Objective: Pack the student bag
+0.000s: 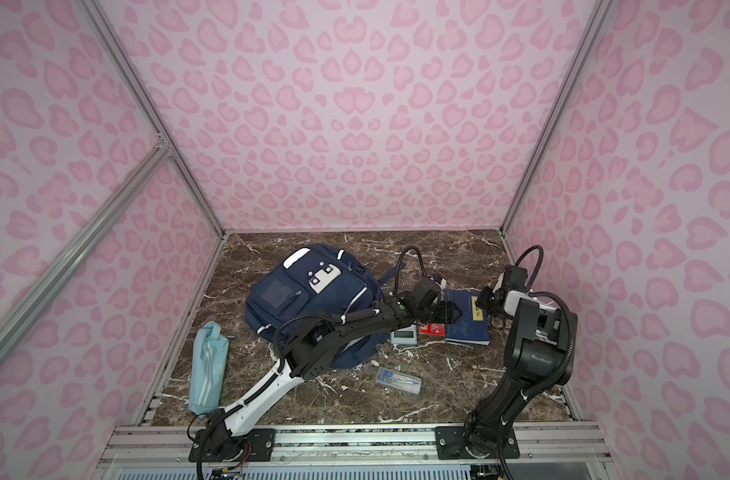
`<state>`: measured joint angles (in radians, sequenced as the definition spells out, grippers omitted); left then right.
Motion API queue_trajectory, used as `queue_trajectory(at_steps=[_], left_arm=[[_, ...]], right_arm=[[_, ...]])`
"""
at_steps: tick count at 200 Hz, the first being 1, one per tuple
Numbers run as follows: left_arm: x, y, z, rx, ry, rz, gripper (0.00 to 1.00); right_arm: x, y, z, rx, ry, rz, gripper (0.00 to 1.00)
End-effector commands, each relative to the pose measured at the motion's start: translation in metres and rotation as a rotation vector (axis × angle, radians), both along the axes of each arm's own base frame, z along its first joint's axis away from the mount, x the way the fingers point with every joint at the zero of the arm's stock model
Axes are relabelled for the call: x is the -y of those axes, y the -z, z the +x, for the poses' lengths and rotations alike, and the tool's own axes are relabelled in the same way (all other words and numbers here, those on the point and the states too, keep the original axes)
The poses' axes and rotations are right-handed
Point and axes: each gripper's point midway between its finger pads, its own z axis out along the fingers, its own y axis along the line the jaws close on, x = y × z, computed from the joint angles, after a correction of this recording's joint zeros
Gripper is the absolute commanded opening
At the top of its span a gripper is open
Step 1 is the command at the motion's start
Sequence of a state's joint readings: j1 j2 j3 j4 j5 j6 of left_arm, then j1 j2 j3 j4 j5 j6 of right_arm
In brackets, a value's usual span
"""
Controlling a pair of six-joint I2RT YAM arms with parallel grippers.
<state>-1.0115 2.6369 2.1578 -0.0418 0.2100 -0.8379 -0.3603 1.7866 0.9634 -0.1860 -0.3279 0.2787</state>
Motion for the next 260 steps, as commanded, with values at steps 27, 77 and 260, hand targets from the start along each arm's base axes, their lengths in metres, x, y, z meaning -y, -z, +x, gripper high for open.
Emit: queue_trajectory(at_steps=[27,77,260], left_arm=[[-0.012,0.047,-0.011,-0.09,-0.027,0.116,0.88],[0.005,0.041,-0.013,-0.125,0.019,-0.008,0.8],[0.0,-0.057,-0.014,-0.036,0.076,-0.283,0.34]], right_arm=[[-0.025,0.026,-0.039,-0.168,-0.004,0.124,0.24],[-0.034,0.026,-0.034,-0.137,-0.022,0.192,0.0],[-0.046,-0.023,-0.035,0.068,-0.008,0.336,0.0]])
